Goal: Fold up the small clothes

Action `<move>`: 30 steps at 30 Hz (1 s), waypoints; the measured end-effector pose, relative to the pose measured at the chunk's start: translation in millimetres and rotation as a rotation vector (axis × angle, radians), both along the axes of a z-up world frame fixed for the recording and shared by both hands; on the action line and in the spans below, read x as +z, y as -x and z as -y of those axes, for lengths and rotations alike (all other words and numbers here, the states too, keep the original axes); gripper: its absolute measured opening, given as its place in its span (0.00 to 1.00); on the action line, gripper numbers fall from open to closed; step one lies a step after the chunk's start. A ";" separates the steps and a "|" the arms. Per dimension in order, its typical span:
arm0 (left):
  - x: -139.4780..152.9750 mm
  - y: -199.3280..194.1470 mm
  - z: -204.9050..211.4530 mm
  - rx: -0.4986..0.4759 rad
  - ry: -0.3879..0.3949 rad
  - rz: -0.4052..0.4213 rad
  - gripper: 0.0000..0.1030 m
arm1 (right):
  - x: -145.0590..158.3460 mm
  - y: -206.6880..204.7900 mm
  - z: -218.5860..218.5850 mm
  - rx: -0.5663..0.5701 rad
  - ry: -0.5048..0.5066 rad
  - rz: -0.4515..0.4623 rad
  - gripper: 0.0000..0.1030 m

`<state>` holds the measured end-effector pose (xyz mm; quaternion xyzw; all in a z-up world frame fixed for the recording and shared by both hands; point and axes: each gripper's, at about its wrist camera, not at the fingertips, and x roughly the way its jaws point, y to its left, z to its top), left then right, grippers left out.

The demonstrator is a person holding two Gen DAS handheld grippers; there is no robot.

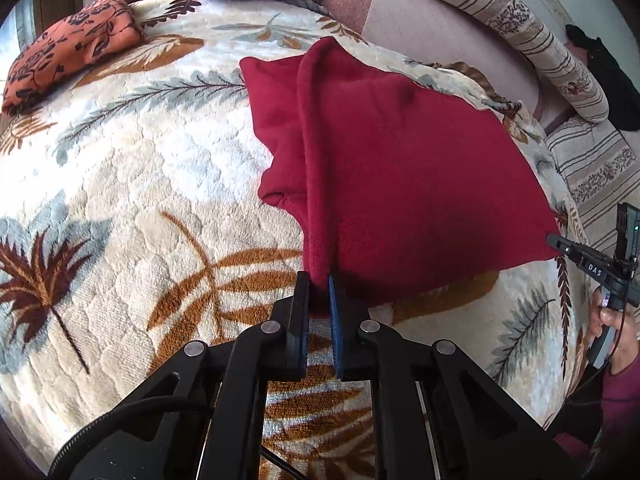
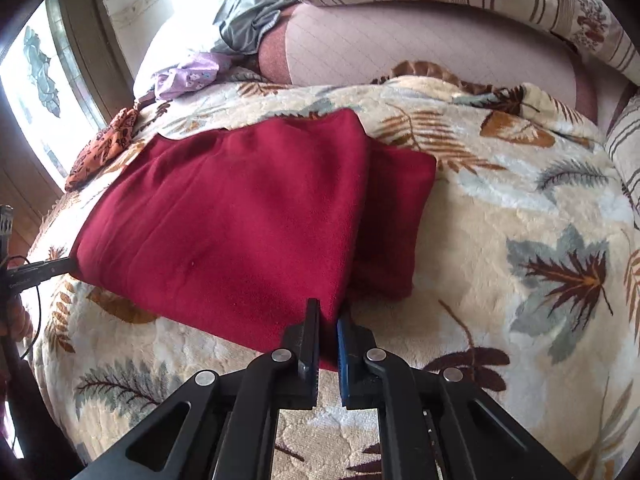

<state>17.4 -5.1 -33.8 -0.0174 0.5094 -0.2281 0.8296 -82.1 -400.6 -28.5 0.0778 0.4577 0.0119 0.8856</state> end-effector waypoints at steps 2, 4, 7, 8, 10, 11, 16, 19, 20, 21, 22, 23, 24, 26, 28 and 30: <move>5.7 2.3 -0.3 0.002 0.002 0.015 0.08 | -8.5 0.4 1.3 -0.010 0.000 -0.013 0.06; 12.1 4.3 -0.6 -0.007 0.010 0.015 0.08 | -7.5 2.2 3.1 -0.019 -0.017 -0.010 0.06; 24.7 8.5 2.2 -0.011 -0.011 0.041 0.08 | 6.4 3.9 5.4 -0.031 -0.026 0.000 0.07; 29.2 9.3 3.5 -0.010 -0.020 0.057 0.08 | 12.5 3.8 5.0 -0.035 -0.018 0.003 0.10; 36.6 7.6 7.2 -0.001 -0.019 0.078 0.08 | 26.9 1.9 3.9 -0.053 -0.026 0.036 0.13; 38.9 4.8 8.5 0.002 -0.004 0.077 0.08 | 32.4 -0.9 4.2 -0.062 -0.039 0.053 0.21; 38.9 -18.0 24.6 0.090 -0.031 0.089 0.08 | 44.5 -45.0 -14.0 -0.045 -0.069 0.090 0.36; 27.7 -36.5 32.5 0.160 -0.050 0.073 0.08 | 40.6 -85.7 -28.7 -0.019 -0.027 0.088 0.36; 23.7 -41.6 34.1 0.183 -0.064 0.077 0.08 | 38.3 -97.9 -30.4 -0.022 -0.019 0.090 0.36; 20.0 -45.3 35.2 0.203 -0.078 0.081 0.08 | 35.0 -112.7 -31.2 -0.027 -0.010 0.086 0.36; 16.2 -48.4 35.6 0.208 -0.081 0.081 0.08 | 31.7 -125.2 -30.9 -0.036 -0.002 0.080 0.36; 13.2 -50.3 35.8 0.209 -0.079 0.084 0.12 | 28.1 -136.7 -28.9 -0.050 0.002 0.074 0.36; 11.2 -51.0 35.4 0.206 -0.073 0.097 0.13 | 22.5 -149.8 -25.4 -0.068 -0.001 0.062 0.36; 8.9 -52.7 37.3 0.193 -0.081 0.127 0.13 | 11.4 -169.5 -18.5 -0.098 0.020 0.039 0.36; 7.3 -55.6 38.5 0.185 -0.085 0.140 0.13 | -7.2 -187.8 -10.4 -0.113 0.035 -0.006 0.36; 7.3 -58.0 39.4 0.181 -0.082 0.143 0.15 | -14.9 -194.7 -5.7 -0.112 0.025 0.009 0.35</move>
